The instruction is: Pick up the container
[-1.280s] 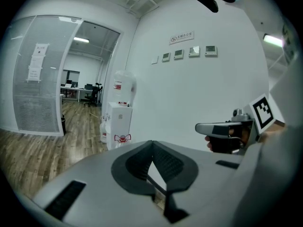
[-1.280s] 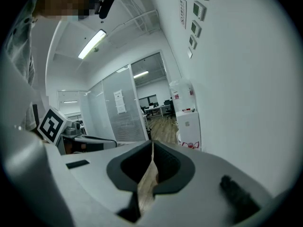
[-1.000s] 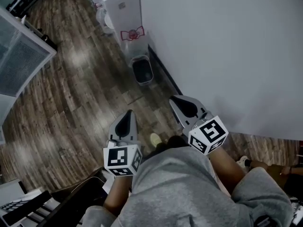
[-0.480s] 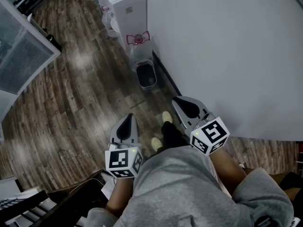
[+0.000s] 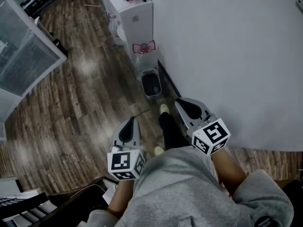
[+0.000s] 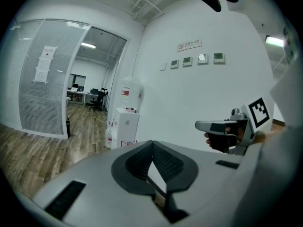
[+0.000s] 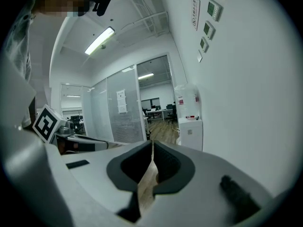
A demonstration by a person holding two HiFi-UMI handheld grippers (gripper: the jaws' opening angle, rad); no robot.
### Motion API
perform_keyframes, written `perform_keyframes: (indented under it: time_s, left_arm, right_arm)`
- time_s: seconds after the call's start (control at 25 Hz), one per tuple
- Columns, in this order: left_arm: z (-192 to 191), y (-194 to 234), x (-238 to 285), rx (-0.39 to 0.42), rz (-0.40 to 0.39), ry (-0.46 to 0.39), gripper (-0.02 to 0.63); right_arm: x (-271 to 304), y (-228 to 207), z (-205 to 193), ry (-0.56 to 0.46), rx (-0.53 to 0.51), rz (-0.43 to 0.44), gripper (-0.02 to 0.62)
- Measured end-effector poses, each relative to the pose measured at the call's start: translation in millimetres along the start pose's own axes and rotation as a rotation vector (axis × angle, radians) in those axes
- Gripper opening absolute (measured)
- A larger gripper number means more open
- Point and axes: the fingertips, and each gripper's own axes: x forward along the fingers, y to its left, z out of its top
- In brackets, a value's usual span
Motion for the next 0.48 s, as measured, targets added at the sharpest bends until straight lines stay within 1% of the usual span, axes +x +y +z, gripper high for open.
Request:
perform_keyframes:
  time_s: [0.2,0.48]
  left_arm:
    - [13,6,39,0.014,-0.001,0.006,0.014]
    - [35,13,116,0.022,-0.016,0.033,0.014]
  right_arm:
    - [25,-33,2,0.004,-0.003,-0.006,0.031]
    - [75,-100,10,0.016,0.006,-0.019,0.031]
